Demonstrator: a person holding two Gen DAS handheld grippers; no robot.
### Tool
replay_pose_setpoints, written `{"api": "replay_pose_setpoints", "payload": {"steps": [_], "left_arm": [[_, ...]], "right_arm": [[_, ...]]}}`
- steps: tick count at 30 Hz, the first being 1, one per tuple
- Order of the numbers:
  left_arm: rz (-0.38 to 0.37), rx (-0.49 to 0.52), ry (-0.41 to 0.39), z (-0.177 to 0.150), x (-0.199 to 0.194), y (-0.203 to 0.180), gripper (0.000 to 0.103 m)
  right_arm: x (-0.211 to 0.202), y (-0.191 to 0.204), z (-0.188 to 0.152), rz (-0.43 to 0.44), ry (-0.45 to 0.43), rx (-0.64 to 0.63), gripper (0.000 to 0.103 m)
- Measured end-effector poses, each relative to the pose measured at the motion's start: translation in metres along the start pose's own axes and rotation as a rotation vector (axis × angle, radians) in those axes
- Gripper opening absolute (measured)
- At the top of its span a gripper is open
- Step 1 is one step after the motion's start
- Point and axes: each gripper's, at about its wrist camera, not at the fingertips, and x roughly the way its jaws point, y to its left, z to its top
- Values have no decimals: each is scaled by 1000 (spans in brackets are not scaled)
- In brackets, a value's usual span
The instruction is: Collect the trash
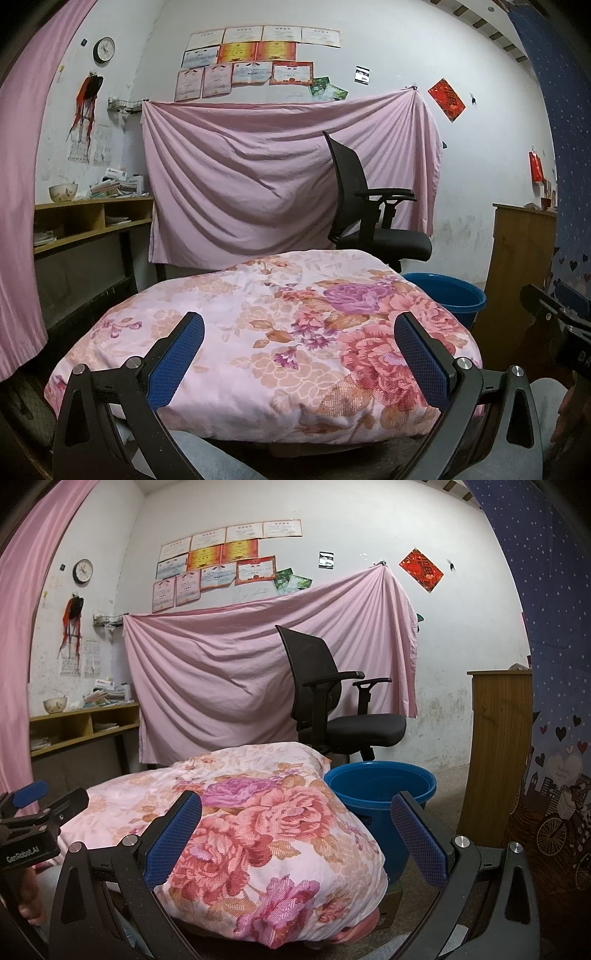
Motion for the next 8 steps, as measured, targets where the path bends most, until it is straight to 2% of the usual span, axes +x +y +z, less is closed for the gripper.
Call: {"api": "replay_pose_setpoints", "payload": {"steps": [8], "left_arm": [[-2, 4, 2, 0, 1, 0, 101]], "right_arm": [[-4, 11, -3, 3, 6, 1, 103]]}}
